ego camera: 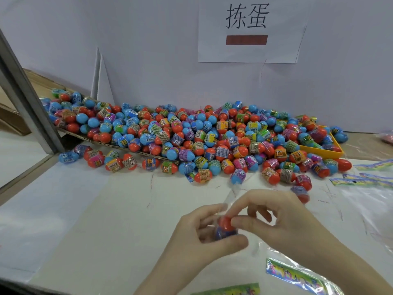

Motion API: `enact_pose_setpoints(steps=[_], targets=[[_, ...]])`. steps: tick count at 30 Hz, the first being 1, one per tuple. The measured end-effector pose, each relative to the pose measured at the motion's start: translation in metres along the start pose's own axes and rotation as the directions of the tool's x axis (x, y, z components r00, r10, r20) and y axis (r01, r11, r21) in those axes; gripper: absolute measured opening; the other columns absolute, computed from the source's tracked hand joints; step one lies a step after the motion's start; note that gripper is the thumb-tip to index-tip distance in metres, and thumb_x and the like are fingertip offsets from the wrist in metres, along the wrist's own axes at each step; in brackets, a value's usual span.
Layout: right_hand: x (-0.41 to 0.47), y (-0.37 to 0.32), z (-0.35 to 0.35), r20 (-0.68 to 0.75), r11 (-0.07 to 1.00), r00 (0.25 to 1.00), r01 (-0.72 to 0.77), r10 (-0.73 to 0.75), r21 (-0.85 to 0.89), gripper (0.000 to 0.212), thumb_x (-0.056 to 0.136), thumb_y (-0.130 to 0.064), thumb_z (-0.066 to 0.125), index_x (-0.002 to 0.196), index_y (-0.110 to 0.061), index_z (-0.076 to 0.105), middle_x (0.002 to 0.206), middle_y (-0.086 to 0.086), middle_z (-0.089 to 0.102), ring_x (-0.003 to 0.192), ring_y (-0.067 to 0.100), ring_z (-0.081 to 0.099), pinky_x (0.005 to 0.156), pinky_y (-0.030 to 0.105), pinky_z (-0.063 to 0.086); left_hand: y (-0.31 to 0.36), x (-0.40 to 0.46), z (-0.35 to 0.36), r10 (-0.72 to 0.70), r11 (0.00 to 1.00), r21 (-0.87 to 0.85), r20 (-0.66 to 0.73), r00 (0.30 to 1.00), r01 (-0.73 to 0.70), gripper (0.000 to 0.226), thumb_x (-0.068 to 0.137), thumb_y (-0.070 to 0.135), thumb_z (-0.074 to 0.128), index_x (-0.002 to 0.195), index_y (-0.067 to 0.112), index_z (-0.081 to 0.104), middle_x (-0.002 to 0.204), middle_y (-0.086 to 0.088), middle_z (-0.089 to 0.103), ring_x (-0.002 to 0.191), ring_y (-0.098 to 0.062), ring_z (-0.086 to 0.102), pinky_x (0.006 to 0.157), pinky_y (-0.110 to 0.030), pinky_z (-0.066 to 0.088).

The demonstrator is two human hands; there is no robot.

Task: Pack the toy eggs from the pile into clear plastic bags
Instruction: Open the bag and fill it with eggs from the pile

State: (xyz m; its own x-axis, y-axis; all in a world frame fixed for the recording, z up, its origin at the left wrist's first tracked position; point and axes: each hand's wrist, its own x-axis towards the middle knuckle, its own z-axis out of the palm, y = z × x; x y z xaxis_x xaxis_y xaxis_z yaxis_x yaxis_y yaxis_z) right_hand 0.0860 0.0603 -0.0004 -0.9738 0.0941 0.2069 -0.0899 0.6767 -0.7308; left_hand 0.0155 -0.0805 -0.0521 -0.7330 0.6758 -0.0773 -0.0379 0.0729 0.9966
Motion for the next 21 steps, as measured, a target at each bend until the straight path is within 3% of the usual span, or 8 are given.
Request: enact_pose_setpoints(steps=[2, 7, 10, 13, 17, 19, 21], targets=[[-0.001, 0.002, 0.0, -0.05, 1.0, 0.999, -0.006, 0.007, 0.016, 0.021, 0.077, -0.011, 0.07, 0.071, -0.031, 0.067, 0.067, -0.022, 0.064, 0.067, 0.002, 0.055, 0.06, 0.009, 0.037, -0.005, -0.002, -0.001, -0.027, 0.996, -0.089, -0.06, 0.998, 0.021, 0.066, 0.037, 0.039, 0.081, 0.099, 0.02, 0.069, 0.089, 0.003, 0.074, 0.082, -0.014, 0.071, 0.072, -0.023, 0.055], [-0.002, 0.002, 0.004, 0.011, 1.0, 1.0, -0.017, 0.017, 0.015, 0.021, 0.091, -0.019, 0.051, 0.079, -0.036, 0.047, 0.072, -0.015, 0.068, 0.064, 0.014, 0.059, 0.059, 0.019, 0.043, -0.003, -0.007, 0.007, 0.025, 0.993, -0.115, -0.051, 0.998, -0.031, 0.038, 0.047, 0.041, 0.075, 0.083, 0.03, 0.074, 0.084, 0.0, 0.074, 0.08, -0.018, 0.071, 0.073, -0.026, 0.055], [0.0, 0.002, 0.005, 0.086, 0.998, 0.994, -0.057, 0.06, -0.038, 0.017, 0.094, -0.026, 0.041, 0.083, -0.038, 0.039, 0.074, -0.001, 0.067, 0.066, 0.013, 0.058, 0.061, 0.026, 0.048, 0.0, -0.005, 0.008, 0.02, 0.989, -0.143, -0.076, 0.997, -0.031, 0.012, 0.071, 0.014, 0.077, 0.08, 0.021, 0.075, 0.084, -0.001, 0.075, 0.079, -0.018, 0.071, 0.068, -0.025, 0.056], [0.004, -0.004, -0.004, 0.135, 0.998, 0.99, -0.035, 0.042, -0.051, 0.004, 0.087, -0.046, 0.039, 0.086, -0.043, 0.036, 0.083, -0.014, 0.067, 0.072, 0.0, 0.061, 0.065, 0.015, 0.047, 0.001, -0.003, 0.007, 0.001, 0.978, -0.209, -0.111, 0.994, -0.025, 0.018, 0.076, -0.002, 0.067, 0.086, 0.013, 0.071, 0.082, -0.003, 0.074, 0.074, -0.017, 0.071, 0.057, -0.018, 0.053], [0.014, -0.009, -0.024, 0.222, 0.971, 0.974, 0.001, 0.053, -0.24, 0.039, 0.059, -0.072, 0.045, 0.092, -0.053, 0.034, 0.085, -0.03, 0.06, 0.083, -0.016, 0.052, 0.065, 0.01, 0.043, 0.002, -0.003, 0.008, 0.017, 0.954, -0.292, -0.183, 0.983, -0.071, 0.024, 0.067, 0.012, 0.07, 0.09, 0.007, 0.07, 0.082, -0.007, 0.074, 0.074, -0.019, 0.071, 0.058, -0.018, 0.053], [0.018, -0.009, -0.029, 0.316, 0.93, 0.94, -0.001, 0.126, -0.367, 0.052, 0.052, -0.072, 0.059, 0.092, -0.063, 0.026, 0.087, -0.034, 0.056, 0.087, -0.023, 0.042, 0.059, 0.011, 0.039, 0.001, -0.002, 0.009, 0.031, 0.942, -0.321, -0.22, 0.975, -0.102, 0.03, 0.062, 0.018, 0.068, 0.09, 0.008, 0.069, 0.082, -0.006, 0.074, 0.074, -0.019, 0.072, 0.058, -0.017, 0.053], [0.023, -0.007, -0.03, 0.401, 0.896, 0.894, 0.0, 0.199, -0.444, 0.06, 0.058, -0.057, 0.074, 0.088, -0.068, 0.023, 0.085, -0.033, 0.055, 0.085, -0.024, 0.04, 0.054, 0.012, 0.037, 0.0, -0.001, 0.009, 0.045, 0.935, -0.332, -0.239, 0.97, -0.125, 0.017, 0.069, 0.013, 0.066, 0.085, 0.011, 0.07, 0.08, -0.006, 0.074, 0.073, -0.02, 0.072, 0.058, -0.017, 0.053]])
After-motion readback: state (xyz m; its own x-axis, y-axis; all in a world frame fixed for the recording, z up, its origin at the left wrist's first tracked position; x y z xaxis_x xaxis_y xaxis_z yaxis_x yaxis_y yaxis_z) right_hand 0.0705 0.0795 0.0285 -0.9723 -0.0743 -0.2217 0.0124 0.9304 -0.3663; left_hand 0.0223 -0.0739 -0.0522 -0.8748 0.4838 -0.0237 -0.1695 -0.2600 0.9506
